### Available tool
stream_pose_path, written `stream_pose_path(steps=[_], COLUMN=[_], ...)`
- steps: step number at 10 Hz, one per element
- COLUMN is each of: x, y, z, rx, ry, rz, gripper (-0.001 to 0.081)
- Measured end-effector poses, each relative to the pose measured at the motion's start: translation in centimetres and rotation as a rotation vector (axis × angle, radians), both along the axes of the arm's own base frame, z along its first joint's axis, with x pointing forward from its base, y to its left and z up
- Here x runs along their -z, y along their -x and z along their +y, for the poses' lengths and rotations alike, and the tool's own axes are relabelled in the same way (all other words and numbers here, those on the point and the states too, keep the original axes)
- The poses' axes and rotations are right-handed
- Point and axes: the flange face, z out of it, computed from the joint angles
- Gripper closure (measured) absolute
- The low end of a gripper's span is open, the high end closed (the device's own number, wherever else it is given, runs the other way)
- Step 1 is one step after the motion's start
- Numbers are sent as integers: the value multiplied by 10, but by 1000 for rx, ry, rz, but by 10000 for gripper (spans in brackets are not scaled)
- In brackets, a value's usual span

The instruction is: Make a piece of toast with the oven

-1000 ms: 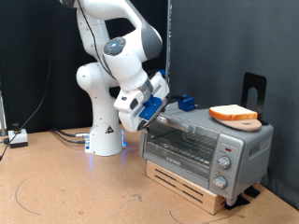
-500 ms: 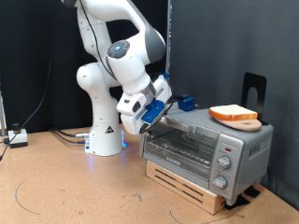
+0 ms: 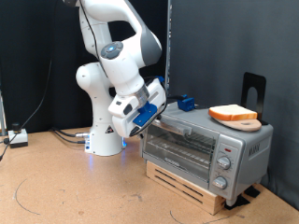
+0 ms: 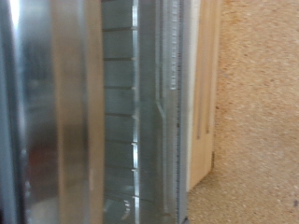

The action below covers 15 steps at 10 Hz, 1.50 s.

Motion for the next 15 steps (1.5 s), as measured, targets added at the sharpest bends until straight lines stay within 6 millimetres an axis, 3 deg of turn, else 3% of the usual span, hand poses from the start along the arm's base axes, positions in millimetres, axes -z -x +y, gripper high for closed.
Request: stream_pose_path(steps=[7,15], x=[14,32], y=[-13,-29], z=[-37,-65], rx=[41,55], ry=[51,168], rz=[49,103], gripper=[-1,-1])
